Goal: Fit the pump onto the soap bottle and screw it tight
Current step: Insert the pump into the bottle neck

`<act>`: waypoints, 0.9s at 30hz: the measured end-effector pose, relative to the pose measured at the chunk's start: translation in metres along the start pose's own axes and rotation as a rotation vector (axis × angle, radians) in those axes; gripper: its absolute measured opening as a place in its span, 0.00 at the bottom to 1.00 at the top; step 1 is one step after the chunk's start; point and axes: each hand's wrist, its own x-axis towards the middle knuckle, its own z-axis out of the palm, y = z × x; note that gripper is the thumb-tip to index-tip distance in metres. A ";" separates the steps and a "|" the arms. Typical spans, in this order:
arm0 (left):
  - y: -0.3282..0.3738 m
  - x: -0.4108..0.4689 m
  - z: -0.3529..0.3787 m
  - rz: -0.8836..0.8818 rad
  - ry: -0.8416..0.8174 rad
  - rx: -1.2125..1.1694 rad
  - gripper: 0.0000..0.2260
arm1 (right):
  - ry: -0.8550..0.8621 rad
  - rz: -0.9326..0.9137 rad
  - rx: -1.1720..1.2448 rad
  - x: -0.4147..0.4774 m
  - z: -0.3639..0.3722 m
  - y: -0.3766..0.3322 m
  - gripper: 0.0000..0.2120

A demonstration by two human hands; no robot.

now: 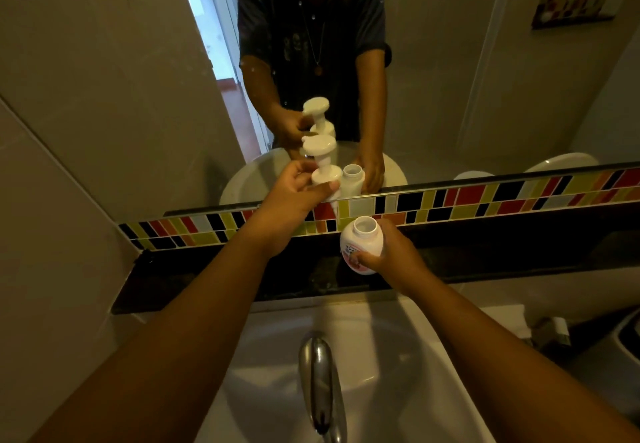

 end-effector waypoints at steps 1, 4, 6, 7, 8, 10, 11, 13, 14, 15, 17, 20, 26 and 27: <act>0.000 0.001 0.005 0.008 -0.002 -0.041 0.24 | 0.001 0.003 -0.003 0.000 0.000 -0.001 0.28; 0.000 0.002 0.018 0.018 -0.011 -0.142 0.25 | 0.001 0.015 -0.010 0.000 0.000 -0.003 0.28; -0.003 0.003 0.025 0.018 -0.014 -0.163 0.24 | 0.006 0.016 -0.025 -0.001 0.000 -0.003 0.28; -0.006 0.003 0.028 0.016 -0.013 -0.154 0.24 | 0.010 0.014 -0.033 -0.002 0.000 -0.003 0.29; -0.009 0.004 0.031 0.013 -0.017 -0.136 0.23 | 0.015 0.016 -0.039 -0.002 0.000 -0.003 0.29; -0.016 0.004 0.034 0.001 -0.035 -0.094 0.24 | 0.020 0.023 -0.043 -0.002 0.001 -0.005 0.29; -0.020 0.004 0.035 -0.007 -0.048 -0.078 0.24 | 0.019 0.029 -0.043 -0.002 0.001 -0.005 0.29; -0.026 0.003 0.035 -0.022 -0.072 -0.041 0.26 | 0.022 0.030 -0.049 -0.002 0.001 -0.006 0.29; -0.028 0.003 0.034 -0.026 -0.082 -0.013 0.26 | 0.026 0.030 -0.053 -0.002 0.002 -0.006 0.29; -0.030 0.003 0.034 -0.028 -0.091 0.014 0.26 | 0.028 0.032 -0.052 -0.001 0.002 -0.006 0.29; -0.036 0.004 0.033 -0.041 -0.113 0.060 0.26 | 0.027 0.036 -0.045 -0.002 0.003 -0.006 0.29; -0.044 0.005 0.034 -0.062 -0.132 0.106 0.28 | 0.031 0.057 -0.037 -0.002 0.005 -0.006 0.31; -0.040 0.010 0.037 -0.060 -0.197 0.159 0.29 | 0.028 0.062 -0.046 -0.003 0.005 -0.004 0.33; -0.039 0.010 0.037 -0.059 -0.218 0.188 0.29 | 0.023 0.060 -0.050 -0.002 0.005 -0.005 0.33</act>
